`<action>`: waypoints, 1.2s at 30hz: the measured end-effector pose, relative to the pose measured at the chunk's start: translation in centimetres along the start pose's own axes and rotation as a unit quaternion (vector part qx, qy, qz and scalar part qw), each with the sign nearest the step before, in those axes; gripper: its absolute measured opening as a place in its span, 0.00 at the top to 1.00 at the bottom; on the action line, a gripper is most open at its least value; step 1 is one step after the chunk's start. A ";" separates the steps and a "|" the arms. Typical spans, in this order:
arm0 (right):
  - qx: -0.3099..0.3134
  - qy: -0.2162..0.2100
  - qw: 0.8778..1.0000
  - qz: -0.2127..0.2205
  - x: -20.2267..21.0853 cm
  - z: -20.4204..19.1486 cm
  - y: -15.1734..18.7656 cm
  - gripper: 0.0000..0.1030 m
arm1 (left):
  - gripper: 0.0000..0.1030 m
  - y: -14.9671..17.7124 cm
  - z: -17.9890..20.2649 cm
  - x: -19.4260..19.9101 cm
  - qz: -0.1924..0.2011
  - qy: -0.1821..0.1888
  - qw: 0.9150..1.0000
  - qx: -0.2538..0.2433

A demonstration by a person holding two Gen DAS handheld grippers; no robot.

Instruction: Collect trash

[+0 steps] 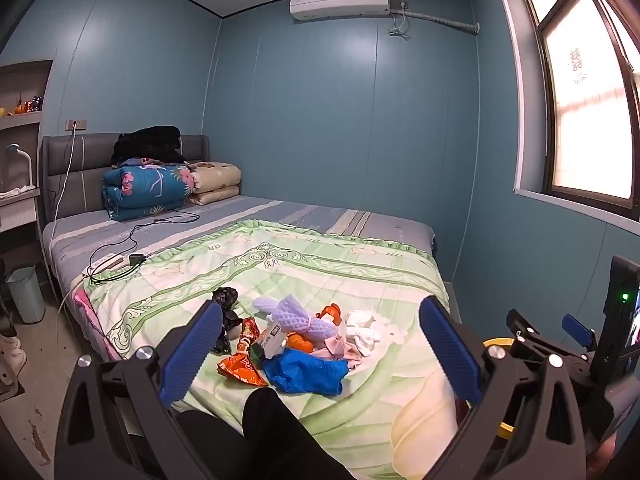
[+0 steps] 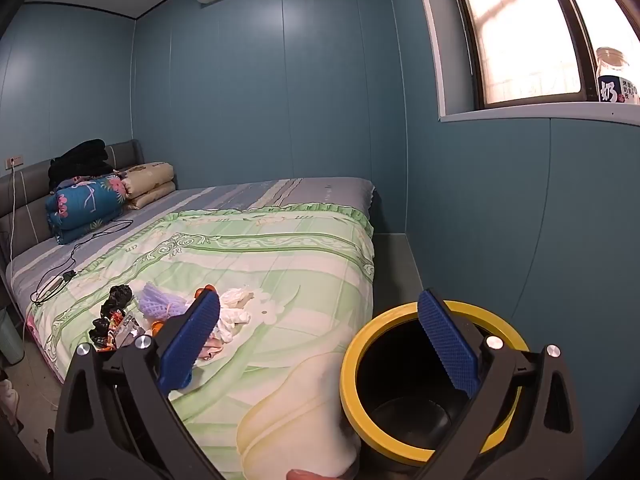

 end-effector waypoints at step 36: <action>0.004 -0.001 1.000 -0.002 -0.1 -0.3 0.0 0.08 | 0.08 0.0 -0.2 -0.1 -0.005 -0.001 1.000 0.004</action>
Point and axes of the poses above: each gripper's, at about its wrist camera, not at the fingertips, and x roughly against the way its jaws point, z to its right, y to its underside, the point moved 7 cm from there along -x, roughly the way its jaws point, and after that the axes turned 9 degrees about z, right-handed, at the moved point
